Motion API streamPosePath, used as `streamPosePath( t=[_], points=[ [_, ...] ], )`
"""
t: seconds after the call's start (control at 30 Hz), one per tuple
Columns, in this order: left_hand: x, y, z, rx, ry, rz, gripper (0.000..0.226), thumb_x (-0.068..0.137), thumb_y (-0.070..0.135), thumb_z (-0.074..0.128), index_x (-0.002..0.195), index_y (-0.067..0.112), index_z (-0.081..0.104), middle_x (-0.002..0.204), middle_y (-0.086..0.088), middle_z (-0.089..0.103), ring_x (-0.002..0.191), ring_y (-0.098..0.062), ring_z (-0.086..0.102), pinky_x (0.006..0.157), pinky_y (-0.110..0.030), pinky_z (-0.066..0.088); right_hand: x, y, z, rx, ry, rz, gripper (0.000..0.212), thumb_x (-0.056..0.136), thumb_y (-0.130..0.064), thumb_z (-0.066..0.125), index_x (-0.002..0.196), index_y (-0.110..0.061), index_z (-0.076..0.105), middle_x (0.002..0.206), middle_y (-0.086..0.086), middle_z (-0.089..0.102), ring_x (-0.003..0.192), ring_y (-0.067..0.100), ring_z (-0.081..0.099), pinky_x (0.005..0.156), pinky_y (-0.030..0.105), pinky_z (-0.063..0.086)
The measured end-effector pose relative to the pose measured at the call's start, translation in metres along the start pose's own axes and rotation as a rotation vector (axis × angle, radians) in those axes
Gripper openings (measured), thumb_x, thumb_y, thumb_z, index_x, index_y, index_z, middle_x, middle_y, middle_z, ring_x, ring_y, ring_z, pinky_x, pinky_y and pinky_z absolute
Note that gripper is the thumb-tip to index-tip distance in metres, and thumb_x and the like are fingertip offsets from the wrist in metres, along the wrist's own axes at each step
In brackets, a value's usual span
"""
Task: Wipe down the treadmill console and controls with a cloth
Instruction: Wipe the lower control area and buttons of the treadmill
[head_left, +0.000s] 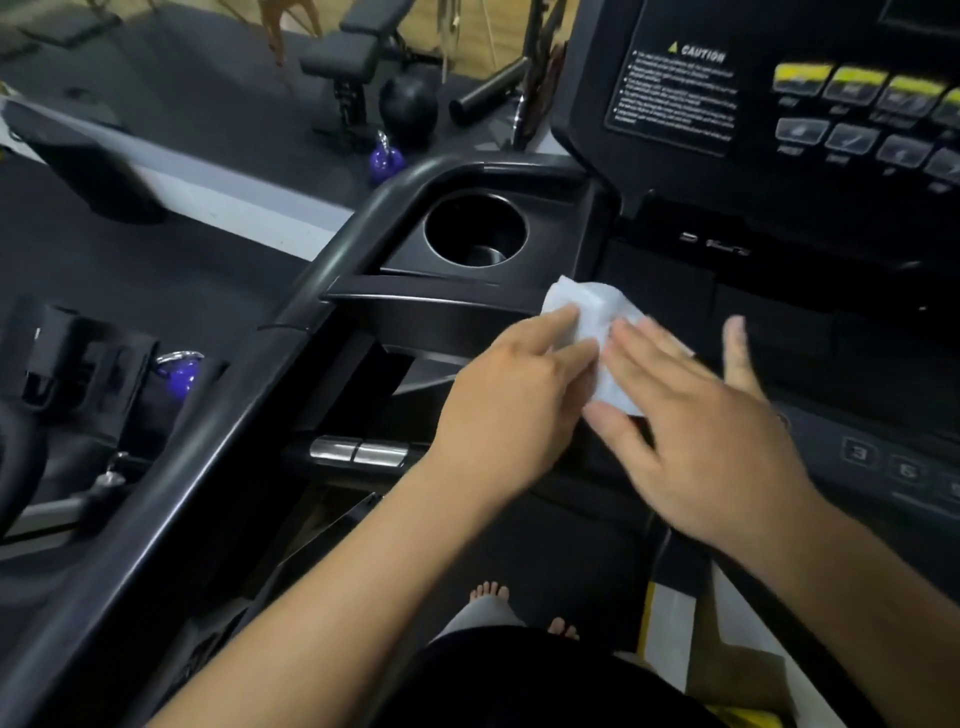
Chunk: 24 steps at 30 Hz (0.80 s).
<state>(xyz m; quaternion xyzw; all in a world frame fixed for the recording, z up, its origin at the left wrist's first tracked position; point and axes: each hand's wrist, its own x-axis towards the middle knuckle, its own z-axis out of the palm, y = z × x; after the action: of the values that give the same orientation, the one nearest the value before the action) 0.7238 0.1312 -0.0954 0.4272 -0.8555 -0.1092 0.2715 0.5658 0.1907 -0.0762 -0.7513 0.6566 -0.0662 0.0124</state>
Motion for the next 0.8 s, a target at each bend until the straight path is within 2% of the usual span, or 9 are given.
streamPosePath(
  t=[0.07,0.17,0.27,0.33,0.47,0.57,0.63,0.7,0.8],
  points=[
    [-0.004,-0.001,0.0,-0.03,-0.035,-0.024,0.02,0.088,0.024,0.066,0.104,0.013,0.07,0.132,-0.003,0.061,0.111,-0.023,0.059,0.067,-0.04,0.059,-0.007,-0.011,0.009,0.016,0.026,-0.02,0.064,0.099,-0.052,0.023,0.142,-0.012,0.048,0.153,0.0,0.038,0.145,0.011,0.026,0.118,0.06,0.007],
    [-0.026,-0.004,-0.004,-0.031,-0.019,0.023,0.022,0.088,0.026,0.068,0.106,0.014,0.068,0.132,-0.001,0.058,0.115,-0.021,0.054,0.072,-0.039,0.058,-0.041,0.005,0.016,0.106,0.109,-0.031,0.051,0.1,-0.044,0.033,0.134,-0.016,0.058,0.147,-0.005,0.045,0.141,0.007,0.034,0.117,0.062,0.013],
    [-0.025,0.003,0.002,0.036,0.038,0.15,0.017,0.092,0.02,0.065,0.104,0.008,0.07,0.121,-0.007,0.062,0.118,-0.027,0.054,0.1,-0.033,0.046,-0.036,0.019,0.01,0.146,0.187,0.056,0.042,0.099,-0.038,0.04,0.122,-0.016,0.068,0.138,-0.004,0.055,0.135,0.01,0.045,0.115,0.065,0.012],
    [-0.016,0.013,0.01,0.012,0.047,0.201,0.017,0.094,0.012,0.06,0.102,0.001,0.07,0.113,-0.013,0.064,0.118,-0.031,0.055,0.111,-0.032,0.037,-0.019,0.01,0.009,0.133,0.204,0.118,0.044,0.1,-0.038,0.037,0.126,-0.015,0.064,0.139,-0.001,0.056,0.136,0.012,0.044,0.116,0.064,0.011],
    [-0.017,0.012,0.011,-0.067,0.01,0.221,0.018,0.093,0.012,0.057,0.097,0.0,0.07,0.112,-0.014,0.066,0.113,-0.028,0.061,0.095,-0.031,0.048,-0.027,-0.001,0.018,0.151,0.183,0.073,0.047,0.101,-0.04,0.034,0.135,-0.016,0.056,0.145,-0.004,0.049,0.14,0.009,0.036,0.117,0.061,0.015],
    [-0.025,0.005,0.005,0.065,0.026,0.286,0.022,0.095,0.02,0.059,0.082,0.005,0.068,0.109,-0.01,0.07,0.109,-0.029,0.065,0.09,-0.037,0.047,-0.052,0.017,0.015,0.089,0.224,0.049,0.039,0.097,-0.039,0.045,0.118,-0.018,0.07,0.135,-0.005,0.058,0.132,0.01,0.048,0.113,0.067,0.018],
    [-0.012,0.009,0.006,0.135,0.042,0.291,0.021,0.095,0.022,0.061,0.08,0.008,0.067,0.101,-0.008,0.07,0.092,-0.031,0.064,0.083,-0.038,0.044,-0.04,0.026,0.011,0.062,0.278,0.115,0.032,0.094,-0.037,0.052,0.103,-0.018,0.076,0.126,-0.004,0.065,0.125,0.013,0.055,0.113,0.068,0.017],
    [0.006,0.017,0.01,0.157,0.031,0.298,0.011,0.091,0.014,0.062,0.085,0.008,0.068,0.101,-0.011,0.068,0.087,-0.033,0.06,0.081,-0.038,0.042,-0.022,0.029,0.009,0.058,0.329,0.178,0.03,0.091,-0.036,0.054,0.092,-0.016,0.076,0.118,-0.001,0.07,0.12,0.016,0.06,0.113,0.067,0.019],
    [0.015,0.014,0.015,0.069,-0.08,0.362,0.02,0.088,0.0,0.057,0.104,0.0,0.069,0.116,-0.014,0.066,0.104,-0.031,0.059,0.09,-0.039,0.049,-0.018,0.032,0.014,0.032,0.341,0.157,0.033,0.088,-0.038,0.052,0.09,-0.016,0.077,0.119,0.0,0.07,0.12,0.015,0.059,0.113,0.065,0.022]
  ],
)
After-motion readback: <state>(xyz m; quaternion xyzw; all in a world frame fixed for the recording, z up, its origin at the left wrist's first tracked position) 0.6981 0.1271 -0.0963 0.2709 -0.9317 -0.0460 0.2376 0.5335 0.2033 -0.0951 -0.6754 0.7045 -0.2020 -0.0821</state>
